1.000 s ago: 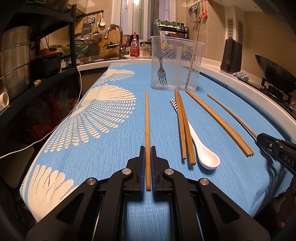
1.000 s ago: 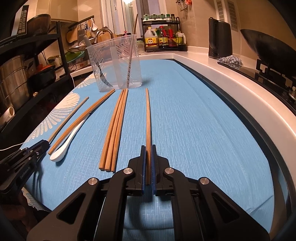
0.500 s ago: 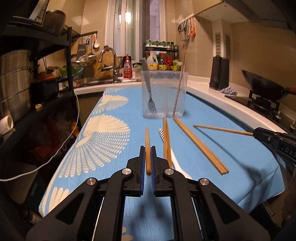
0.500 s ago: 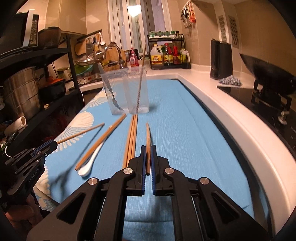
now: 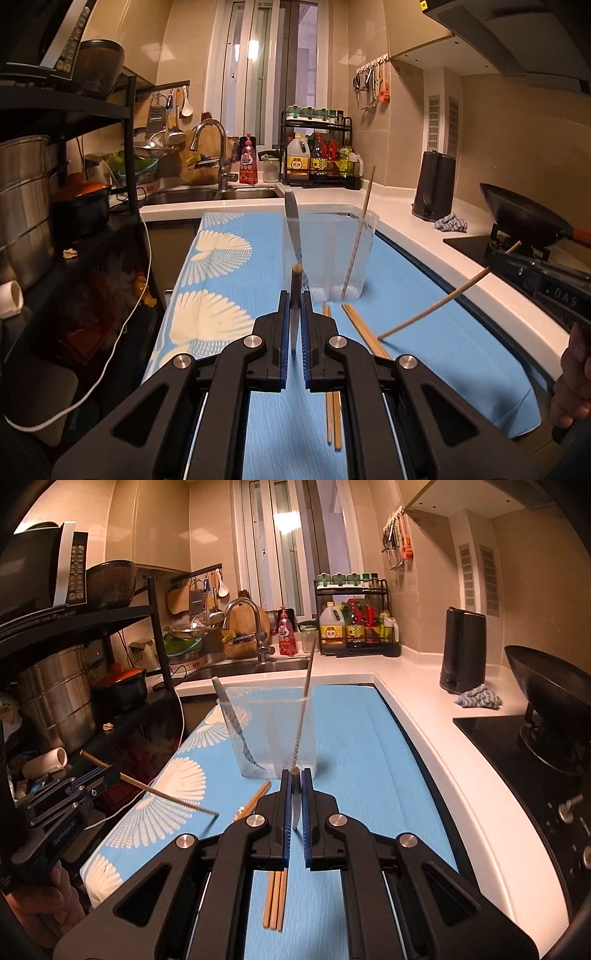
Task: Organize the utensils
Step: 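Insert the chopstick into the container with the right tool while the left tool drops its chopstick in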
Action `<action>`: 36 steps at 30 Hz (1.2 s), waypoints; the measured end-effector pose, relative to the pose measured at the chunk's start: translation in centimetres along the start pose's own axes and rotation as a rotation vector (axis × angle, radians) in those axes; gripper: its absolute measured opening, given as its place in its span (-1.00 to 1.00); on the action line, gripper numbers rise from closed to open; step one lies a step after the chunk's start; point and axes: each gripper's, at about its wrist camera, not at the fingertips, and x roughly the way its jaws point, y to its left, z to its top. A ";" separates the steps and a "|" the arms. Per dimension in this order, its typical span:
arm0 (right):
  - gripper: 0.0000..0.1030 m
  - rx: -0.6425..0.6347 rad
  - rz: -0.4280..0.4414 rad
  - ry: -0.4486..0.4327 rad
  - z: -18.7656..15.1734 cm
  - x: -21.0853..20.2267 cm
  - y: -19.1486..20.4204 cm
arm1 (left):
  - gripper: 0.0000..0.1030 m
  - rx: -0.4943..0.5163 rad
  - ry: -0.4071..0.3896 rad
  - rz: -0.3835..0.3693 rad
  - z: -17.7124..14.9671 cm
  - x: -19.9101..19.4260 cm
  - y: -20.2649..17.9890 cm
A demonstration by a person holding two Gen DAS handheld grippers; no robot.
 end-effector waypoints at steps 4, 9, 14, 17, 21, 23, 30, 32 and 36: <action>-0.90 -0.033 0.019 -0.013 2.7 0.5 0.6 | -0.89 -0.007 0.043 -0.025 3.3 1.3 0.6; -0.90 -0.060 0.051 -0.013 6.1 1.1 1.3 | -0.89 -0.018 0.102 -0.052 6.7 2.4 0.9; -0.90 -0.063 0.070 -0.022 9.0 1.5 1.3 | -0.89 -0.026 0.119 -0.078 9.7 3.0 1.0; -0.90 -0.071 0.071 -0.040 11.1 1.9 1.5 | -0.89 -0.035 0.121 -0.099 12.0 3.8 1.1; -0.90 -0.085 0.080 -0.081 14.5 2.6 1.8 | -0.89 -0.036 0.101 -0.125 15.4 5.1 0.7; -0.90 -0.093 0.079 -0.110 16.1 2.9 2.0 | -0.89 -0.040 0.084 -0.139 17.4 5.9 0.4; -0.90 -0.089 0.077 -0.176 20.8 5.1 1.9 | -0.89 -0.080 0.032 -0.176 22.9 9.4 0.3; -0.90 -0.086 0.077 -0.164 21.1 6.7 1.7 | -0.89 -0.084 0.041 -0.174 23.2 11.1 0.2; -0.90 -0.074 0.075 -0.116 20.2 9.9 1.1 | -0.89 -0.080 0.103 -0.167 22.0 14.9 0.2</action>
